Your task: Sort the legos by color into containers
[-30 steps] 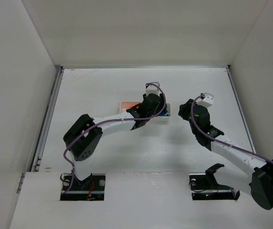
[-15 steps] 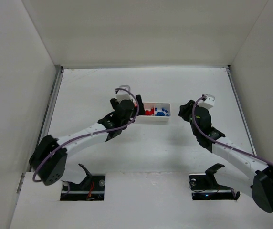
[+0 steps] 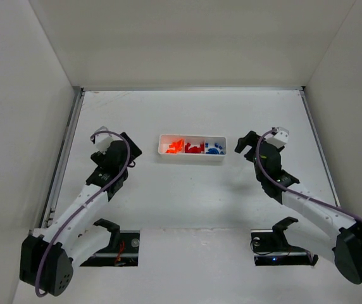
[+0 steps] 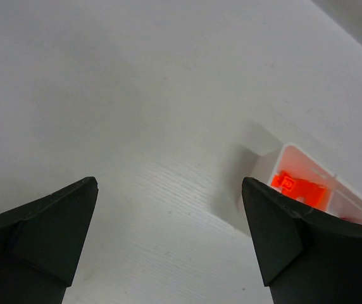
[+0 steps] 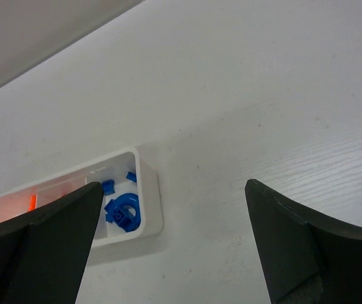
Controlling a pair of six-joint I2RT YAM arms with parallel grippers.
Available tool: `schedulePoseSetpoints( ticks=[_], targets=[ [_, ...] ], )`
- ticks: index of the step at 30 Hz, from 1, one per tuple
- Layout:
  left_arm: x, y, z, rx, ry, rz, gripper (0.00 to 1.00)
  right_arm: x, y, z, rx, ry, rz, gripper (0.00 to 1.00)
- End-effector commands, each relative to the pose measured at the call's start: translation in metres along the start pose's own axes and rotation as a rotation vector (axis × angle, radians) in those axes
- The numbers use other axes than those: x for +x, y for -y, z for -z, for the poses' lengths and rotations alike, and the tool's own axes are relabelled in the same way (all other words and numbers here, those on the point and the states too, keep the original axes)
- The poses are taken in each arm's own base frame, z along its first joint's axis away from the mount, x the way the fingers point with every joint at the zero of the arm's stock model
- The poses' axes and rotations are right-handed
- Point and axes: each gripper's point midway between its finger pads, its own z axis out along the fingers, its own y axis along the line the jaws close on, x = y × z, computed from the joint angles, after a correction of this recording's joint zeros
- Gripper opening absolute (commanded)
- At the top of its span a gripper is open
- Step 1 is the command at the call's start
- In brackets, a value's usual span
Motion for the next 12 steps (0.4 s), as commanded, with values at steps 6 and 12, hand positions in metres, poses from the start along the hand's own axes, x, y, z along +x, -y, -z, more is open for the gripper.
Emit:
schedulePoseSetpoints(
  ticks=[6, 12],
  targets=[
    [0.029, -0.020, -0.015, -0.106, -0.159, -0.034, 1.00, -0.011, 0.009, -0.006, 0.047, 0.060, -0.047, 1.00],
    [0.039, -0.012, -0.029, -0.137, -0.204, -0.125, 1.00, -0.010, 0.003, -0.011, 0.039, 0.063, -0.075, 1.00]
  ],
)
